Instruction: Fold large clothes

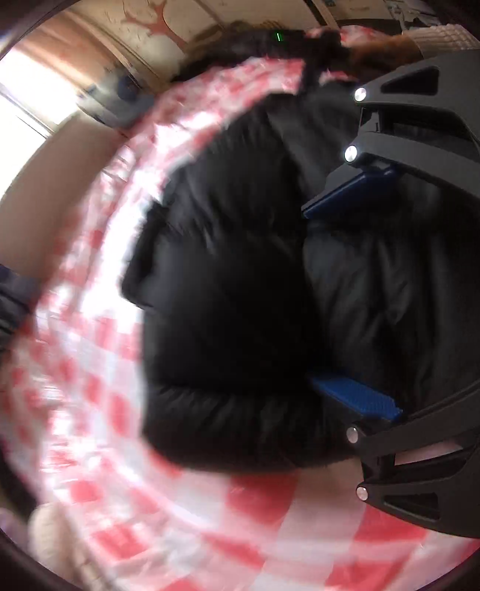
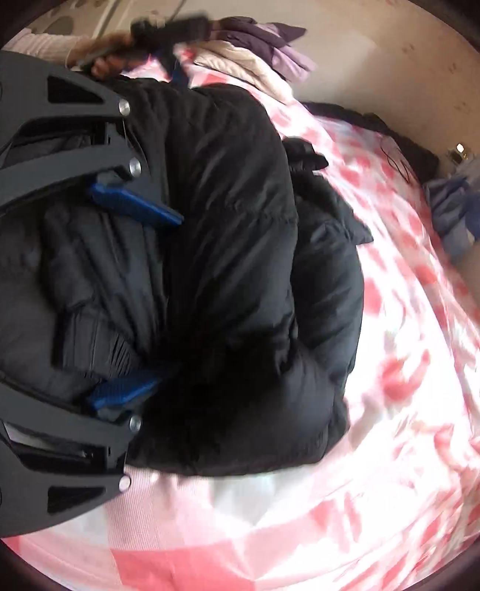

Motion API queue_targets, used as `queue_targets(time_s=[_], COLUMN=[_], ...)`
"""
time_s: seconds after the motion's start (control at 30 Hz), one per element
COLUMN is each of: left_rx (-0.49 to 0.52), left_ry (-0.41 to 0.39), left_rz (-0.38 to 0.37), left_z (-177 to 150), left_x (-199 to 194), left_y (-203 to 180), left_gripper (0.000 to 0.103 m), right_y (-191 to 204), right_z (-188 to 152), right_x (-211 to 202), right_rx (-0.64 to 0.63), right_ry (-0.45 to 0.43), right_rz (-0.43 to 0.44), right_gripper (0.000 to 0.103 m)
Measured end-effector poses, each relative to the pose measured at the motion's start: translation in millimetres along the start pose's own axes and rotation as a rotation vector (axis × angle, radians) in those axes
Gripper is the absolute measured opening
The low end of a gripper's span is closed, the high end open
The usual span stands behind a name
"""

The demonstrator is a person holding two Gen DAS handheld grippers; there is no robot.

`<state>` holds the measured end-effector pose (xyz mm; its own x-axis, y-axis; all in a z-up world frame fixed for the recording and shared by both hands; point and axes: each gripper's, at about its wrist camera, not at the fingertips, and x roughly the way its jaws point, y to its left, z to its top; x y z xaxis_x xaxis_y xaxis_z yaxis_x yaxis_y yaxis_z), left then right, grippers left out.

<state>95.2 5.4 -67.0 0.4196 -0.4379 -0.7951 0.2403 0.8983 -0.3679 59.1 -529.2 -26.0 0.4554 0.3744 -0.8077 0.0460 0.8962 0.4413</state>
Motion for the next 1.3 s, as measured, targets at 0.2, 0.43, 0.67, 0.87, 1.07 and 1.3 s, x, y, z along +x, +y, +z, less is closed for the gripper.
queue_targets(time_s=[0.2, 0.43, 0.67, 0.87, 1.07, 1.3], left_rx=[-0.069, -0.06, -0.228, -0.194, -0.219, -0.145], left_ry=[-0.045, 0.043, 0.165, 0.176, 0.095, -0.019], left_rz=[-0.105, -0.135, -0.438, -0.534, -0.466, -0.436], left_z=[-31, -152, -253, -273, -272, -259], left_x=[-79, -190, -179, -169, -188, -218], left_y=[24, 93, 115, 82, 81, 49], left_gripper=[0.08, 0.087, 0.092, 0.093, 0.045, 0.011], right_y=[17, -39, -67, -57, -37, -24], right_z=[-36, -178, -271, -280, -279, -271], right_x=[-83, -164, -162, -147, -156, -188], right_rx=[-0.078, 0.117, 0.276, 0.268, 0.206, 0.157], right_ry=[-0.019, 0.141, 0.176, 0.137, 0.043, -0.097], right_rz=[0.101, 0.292, 0.612, 0.749, 0.714, 0.77], right_gripper=[0.096, 0.096, 0.096, 0.096, 0.031, 0.016])
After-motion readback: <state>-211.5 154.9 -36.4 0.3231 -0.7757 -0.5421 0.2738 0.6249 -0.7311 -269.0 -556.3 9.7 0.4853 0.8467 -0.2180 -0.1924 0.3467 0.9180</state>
